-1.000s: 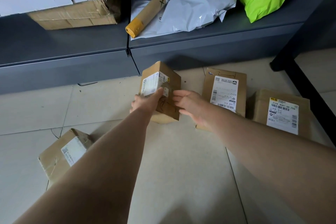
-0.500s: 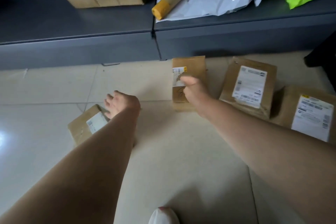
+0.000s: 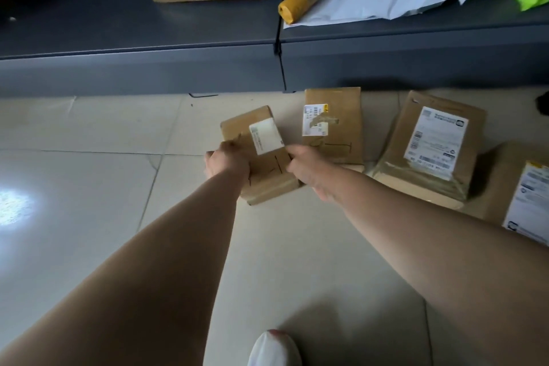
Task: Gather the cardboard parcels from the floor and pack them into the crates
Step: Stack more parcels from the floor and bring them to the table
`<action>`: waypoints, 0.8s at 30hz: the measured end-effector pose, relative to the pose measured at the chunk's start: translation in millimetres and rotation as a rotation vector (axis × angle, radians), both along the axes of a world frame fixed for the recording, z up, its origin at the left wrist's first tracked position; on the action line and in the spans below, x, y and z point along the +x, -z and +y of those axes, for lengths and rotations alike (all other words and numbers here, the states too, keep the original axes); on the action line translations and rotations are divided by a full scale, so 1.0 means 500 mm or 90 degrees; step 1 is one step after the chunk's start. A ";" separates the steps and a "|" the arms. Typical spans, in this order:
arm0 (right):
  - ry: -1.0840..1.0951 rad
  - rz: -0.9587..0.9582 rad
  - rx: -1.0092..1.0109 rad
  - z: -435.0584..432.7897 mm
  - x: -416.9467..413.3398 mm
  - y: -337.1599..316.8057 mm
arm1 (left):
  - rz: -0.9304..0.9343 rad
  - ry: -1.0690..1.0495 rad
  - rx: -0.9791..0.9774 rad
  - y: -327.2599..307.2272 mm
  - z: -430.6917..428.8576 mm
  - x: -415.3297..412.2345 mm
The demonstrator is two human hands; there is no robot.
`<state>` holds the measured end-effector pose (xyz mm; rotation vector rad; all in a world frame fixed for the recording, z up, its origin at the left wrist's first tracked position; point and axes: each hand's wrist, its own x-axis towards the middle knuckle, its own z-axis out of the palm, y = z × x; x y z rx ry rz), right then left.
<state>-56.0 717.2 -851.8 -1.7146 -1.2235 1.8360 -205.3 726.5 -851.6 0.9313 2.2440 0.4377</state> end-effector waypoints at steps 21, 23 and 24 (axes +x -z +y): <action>0.298 0.125 0.258 0.058 0.042 -0.153 | -0.153 -0.273 0.463 -0.110 0.060 0.083; 0.375 0.060 0.280 0.058 0.079 -0.147 | -0.234 -0.249 0.454 -0.111 0.062 0.136; 0.413 0.029 0.276 0.055 0.103 -0.141 | -0.266 -0.230 0.433 -0.108 0.060 0.164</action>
